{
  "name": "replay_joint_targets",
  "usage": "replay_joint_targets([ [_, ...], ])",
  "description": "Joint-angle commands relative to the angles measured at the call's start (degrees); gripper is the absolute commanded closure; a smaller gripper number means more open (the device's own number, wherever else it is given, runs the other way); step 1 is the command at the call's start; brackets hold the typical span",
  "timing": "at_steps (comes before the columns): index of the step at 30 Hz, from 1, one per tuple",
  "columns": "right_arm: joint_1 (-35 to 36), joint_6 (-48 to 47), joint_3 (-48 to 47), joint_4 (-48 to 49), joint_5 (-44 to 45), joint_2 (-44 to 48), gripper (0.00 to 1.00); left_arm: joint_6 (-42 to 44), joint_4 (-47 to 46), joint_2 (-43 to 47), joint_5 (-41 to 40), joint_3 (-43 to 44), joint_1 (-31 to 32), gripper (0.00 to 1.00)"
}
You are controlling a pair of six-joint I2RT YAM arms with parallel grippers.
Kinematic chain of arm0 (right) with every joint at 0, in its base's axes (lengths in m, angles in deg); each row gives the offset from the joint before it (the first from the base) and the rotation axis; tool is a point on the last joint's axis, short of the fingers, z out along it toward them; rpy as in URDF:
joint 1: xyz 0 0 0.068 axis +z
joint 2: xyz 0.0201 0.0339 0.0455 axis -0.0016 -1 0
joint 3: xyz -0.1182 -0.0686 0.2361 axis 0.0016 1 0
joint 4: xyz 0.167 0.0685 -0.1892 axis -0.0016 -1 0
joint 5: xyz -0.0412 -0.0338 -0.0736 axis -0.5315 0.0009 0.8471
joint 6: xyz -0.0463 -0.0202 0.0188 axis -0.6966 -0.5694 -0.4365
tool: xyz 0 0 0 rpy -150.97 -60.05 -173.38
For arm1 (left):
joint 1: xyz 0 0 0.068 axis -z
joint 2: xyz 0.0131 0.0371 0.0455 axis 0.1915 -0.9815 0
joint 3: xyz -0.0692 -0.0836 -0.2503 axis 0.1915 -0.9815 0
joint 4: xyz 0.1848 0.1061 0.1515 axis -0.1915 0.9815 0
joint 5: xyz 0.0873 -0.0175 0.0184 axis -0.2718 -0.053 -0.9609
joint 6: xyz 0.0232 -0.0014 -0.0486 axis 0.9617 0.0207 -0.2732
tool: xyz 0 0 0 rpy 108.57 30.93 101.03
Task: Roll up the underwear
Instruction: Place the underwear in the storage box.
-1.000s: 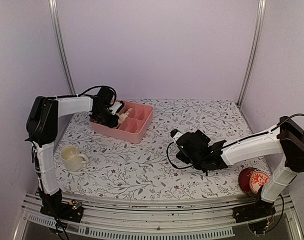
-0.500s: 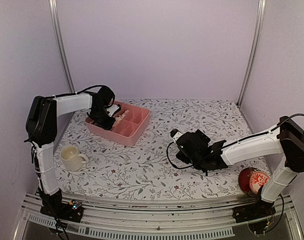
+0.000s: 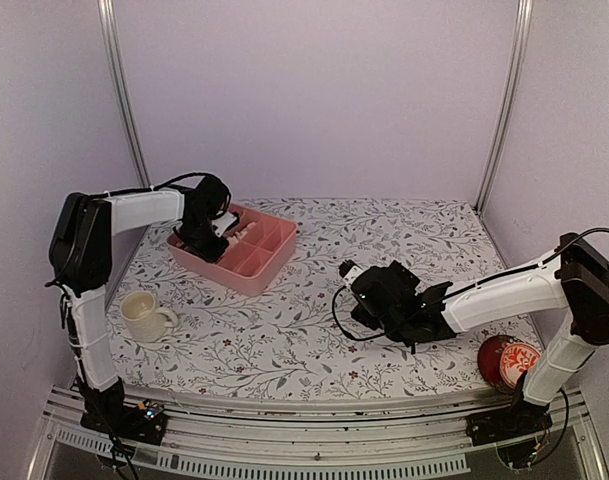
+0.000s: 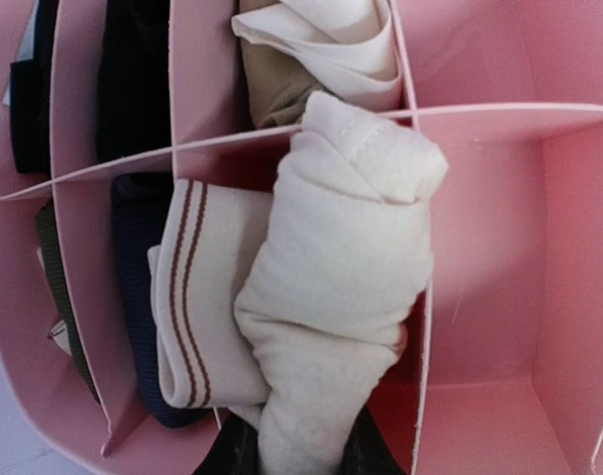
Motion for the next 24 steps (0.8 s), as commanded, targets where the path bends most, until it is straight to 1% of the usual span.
replay_joint_targets([
  [1,0.4,0.1,-1.7,-0.7,1.4,0.0,0.01,1.0,4.5,-2.0,-2.7,-1.4,1.8,1.0],
  [4,0.5,0.1,-1.8,-0.8,1.4,-0.2,0.01,2.1,4.8,-2.3,-3.2,-0.2,2.2,1.0],
  [9,0.6,0.1,-1.7,-0.8,1.3,0.0,0.01,3.7,8.1,-5.3,-3.1,1.0,3.2,1.0],
  [13,0.5,0.0,-1.8,-0.8,1.3,-0.1,0.01,4.6,10.7,-7.4,-4.6,1.6,3.9,1.0],
  [19,0.6,0.0,-1.8,-0.9,1.3,-0.1,0.01,5.9,15.2,-8.1,-4.5,6.1,4.2,1.0],
  [20,0.5,0.0,-1.8,-0.8,1.3,-0.1,0.01,6.3,15.7,-8.2,-4.9,6.7,4.5,0.98],
  [22,0.6,0.0,-1.8,-1.0,1.4,-0.1,0.01,6.9,16.2,-8.2,-4.9,7.1,4.5,0.87],
  [24,0.6,0.0,-1.8,-1.1,1.5,0.1,0.01,7.1,17.3,-8.4,-4.0,7.4,4.5,0.86],
])
